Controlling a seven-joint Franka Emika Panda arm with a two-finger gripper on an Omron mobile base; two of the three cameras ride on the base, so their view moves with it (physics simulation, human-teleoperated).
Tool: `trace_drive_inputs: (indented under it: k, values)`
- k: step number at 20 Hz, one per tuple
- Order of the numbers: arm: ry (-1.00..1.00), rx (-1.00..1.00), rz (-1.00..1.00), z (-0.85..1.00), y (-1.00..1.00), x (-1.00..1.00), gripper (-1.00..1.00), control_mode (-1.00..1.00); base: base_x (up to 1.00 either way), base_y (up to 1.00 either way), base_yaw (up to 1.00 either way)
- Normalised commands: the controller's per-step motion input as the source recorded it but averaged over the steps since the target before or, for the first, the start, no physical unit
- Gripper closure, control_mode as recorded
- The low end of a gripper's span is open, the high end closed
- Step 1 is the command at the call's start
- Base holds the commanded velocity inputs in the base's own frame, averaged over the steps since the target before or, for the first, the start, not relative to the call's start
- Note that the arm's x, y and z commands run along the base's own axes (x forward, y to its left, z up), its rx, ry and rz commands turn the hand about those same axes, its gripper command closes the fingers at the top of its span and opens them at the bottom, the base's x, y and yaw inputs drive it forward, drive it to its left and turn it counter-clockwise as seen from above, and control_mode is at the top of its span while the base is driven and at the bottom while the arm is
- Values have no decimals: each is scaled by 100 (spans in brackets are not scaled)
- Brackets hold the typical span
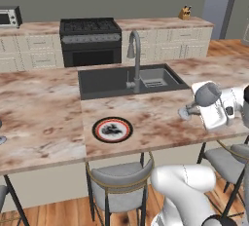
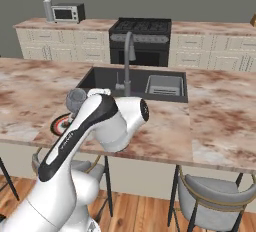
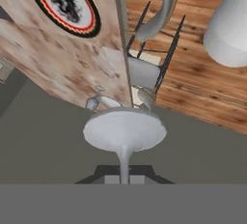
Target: Retrieve the wine glasses from the counter and place one next to each plate.
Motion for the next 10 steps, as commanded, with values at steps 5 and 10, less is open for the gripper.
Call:
trace_drive_inputs:
  k: [5, 10]
  values:
    - [0, -3, 4, -33, 1, 73, 100, -100, 0, 0, 0]
    - [0, -10, 0, -19, 6, 35, 100, -100, 0, 0, 0]
